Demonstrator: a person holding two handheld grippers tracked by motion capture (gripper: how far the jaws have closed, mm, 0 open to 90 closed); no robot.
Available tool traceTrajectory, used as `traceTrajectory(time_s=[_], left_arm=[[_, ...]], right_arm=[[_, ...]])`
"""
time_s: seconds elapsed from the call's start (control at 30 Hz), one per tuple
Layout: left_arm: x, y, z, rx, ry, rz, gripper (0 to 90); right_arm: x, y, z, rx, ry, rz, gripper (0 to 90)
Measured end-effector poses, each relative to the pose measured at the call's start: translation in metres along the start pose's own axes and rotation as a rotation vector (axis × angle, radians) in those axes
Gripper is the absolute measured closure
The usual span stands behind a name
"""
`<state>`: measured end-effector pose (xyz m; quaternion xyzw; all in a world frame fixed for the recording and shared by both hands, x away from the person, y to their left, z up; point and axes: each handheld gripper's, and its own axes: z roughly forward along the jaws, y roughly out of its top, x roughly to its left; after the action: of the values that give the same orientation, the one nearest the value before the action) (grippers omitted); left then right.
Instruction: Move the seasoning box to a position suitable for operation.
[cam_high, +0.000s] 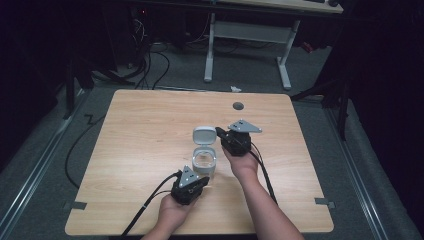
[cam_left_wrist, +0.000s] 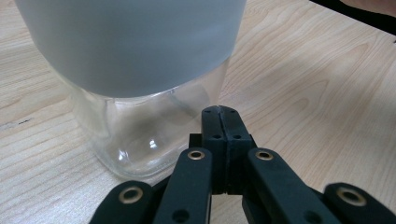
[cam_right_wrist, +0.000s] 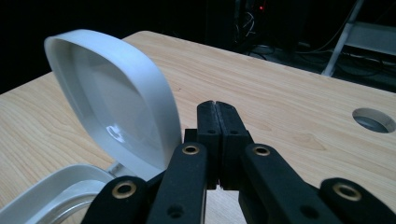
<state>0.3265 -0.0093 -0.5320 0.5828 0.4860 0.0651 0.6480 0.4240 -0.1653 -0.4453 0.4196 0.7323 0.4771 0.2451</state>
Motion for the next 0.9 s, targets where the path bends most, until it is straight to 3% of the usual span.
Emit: traceTrajectory(time_s=[0.33,0.67,0.9], left_arm=[[0.0,0.0,0.0,-0.005,0.001,-0.004,90.0],[-0.001,-0.001,-0.001,-0.006,-0.008,0.011,90.0],[-0.002,-0.001,-0.002,-0.014,-0.017,0.014,90.0]], right_arm=[[0.007,0.0,-0.004,-0.007,0.006,-0.018,89.8],[0.019,-0.017,-0.019,-0.011,0.023,-0.045,89.5],[0.016,-0.023,-0.024,-0.007,0.019,-0.041,89.0]])
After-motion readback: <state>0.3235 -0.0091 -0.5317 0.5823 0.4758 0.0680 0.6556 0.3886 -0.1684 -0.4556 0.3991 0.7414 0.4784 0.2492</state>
